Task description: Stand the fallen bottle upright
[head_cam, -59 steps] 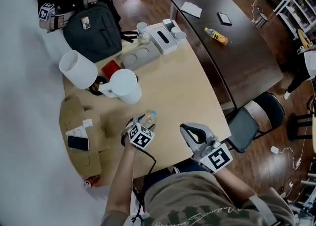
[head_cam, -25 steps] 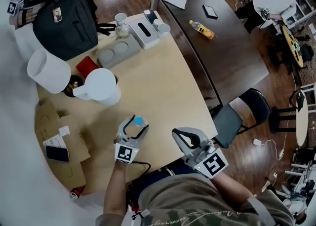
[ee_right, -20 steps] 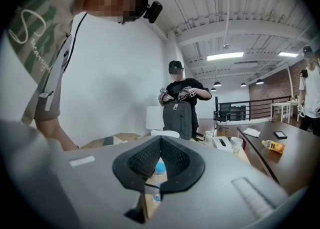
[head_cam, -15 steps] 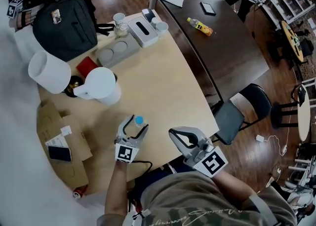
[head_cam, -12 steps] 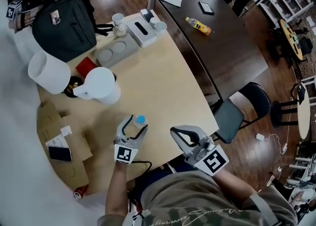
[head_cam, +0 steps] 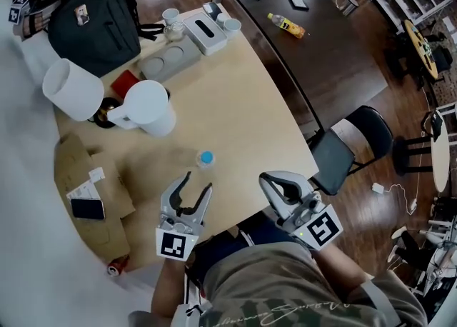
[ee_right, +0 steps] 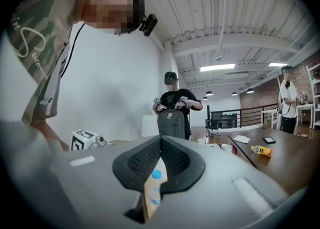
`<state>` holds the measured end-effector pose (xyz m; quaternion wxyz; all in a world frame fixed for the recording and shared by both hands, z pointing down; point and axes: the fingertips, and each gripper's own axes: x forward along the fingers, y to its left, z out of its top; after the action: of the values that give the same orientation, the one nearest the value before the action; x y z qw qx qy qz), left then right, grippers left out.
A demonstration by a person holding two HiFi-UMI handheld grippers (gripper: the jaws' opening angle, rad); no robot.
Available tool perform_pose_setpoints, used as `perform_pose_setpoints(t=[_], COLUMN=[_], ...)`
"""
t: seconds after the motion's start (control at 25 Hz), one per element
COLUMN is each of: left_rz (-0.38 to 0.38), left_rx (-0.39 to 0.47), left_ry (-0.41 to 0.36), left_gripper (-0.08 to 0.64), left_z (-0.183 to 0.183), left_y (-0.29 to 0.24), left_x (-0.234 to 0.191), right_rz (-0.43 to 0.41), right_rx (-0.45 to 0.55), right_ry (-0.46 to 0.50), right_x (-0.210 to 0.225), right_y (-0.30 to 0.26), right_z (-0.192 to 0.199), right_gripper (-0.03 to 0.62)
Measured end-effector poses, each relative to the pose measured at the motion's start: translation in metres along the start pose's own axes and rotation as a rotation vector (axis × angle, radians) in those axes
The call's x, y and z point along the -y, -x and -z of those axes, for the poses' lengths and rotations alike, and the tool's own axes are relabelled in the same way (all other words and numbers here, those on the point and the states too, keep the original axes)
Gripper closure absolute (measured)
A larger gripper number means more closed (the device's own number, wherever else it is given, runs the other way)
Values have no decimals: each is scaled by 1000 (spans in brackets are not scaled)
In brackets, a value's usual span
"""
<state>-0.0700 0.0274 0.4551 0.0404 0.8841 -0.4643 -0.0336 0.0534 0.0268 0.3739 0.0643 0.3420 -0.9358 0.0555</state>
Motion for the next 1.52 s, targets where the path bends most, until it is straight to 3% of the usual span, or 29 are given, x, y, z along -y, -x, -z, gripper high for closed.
perform_pose_setpoints(t=[0.04, 0.08, 0.16, 0.28, 0.36, 0.6, 0.8, 1.0, 1.32, 1.52], left_rz=[-46, -83, -110, -181, -256, -402, -393, -405, -308, -318], left_rx=[32, 51, 69, 64, 21, -31, -40, -43, -5, 16], left_ry=[9, 31, 79, 47, 31, 91, 11, 15, -25, -31], left_gripper=[495, 557, 557, 558, 558, 557, 557, 557, 557, 557], left_z=[-20, -35, -59, -85, -86, -95, -121, -130, -151, -161], left_y=[7, 16, 33, 56, 70, 92, 100, 113, 127, 140], left_x=[1, 5, 19, 42, 60, 128, 163, 173, 187, 184], right_rz=[0, -5, -33, -92, -127, -248, -291, -310, -289, -283], right_rx=[10, 18, 41, 82, 108, 125, 170, 187, 178, 174], right_ry=[7, 14, 22, 16, 4, -80, -83, -40, 7, 37], right_x=[1, 1, -2, -8, -9, -12, -28, -60, -93, -106], right_y=[5, 10, 21, 40, 55, 100, 120, 131, 142, 148], right_z=[1, 2, 2, -2, -2, 3, -11, -30, -35, -40], right_gripper=[588, 588, 588, 588, 588, 588, 588, 589, 589, 589])
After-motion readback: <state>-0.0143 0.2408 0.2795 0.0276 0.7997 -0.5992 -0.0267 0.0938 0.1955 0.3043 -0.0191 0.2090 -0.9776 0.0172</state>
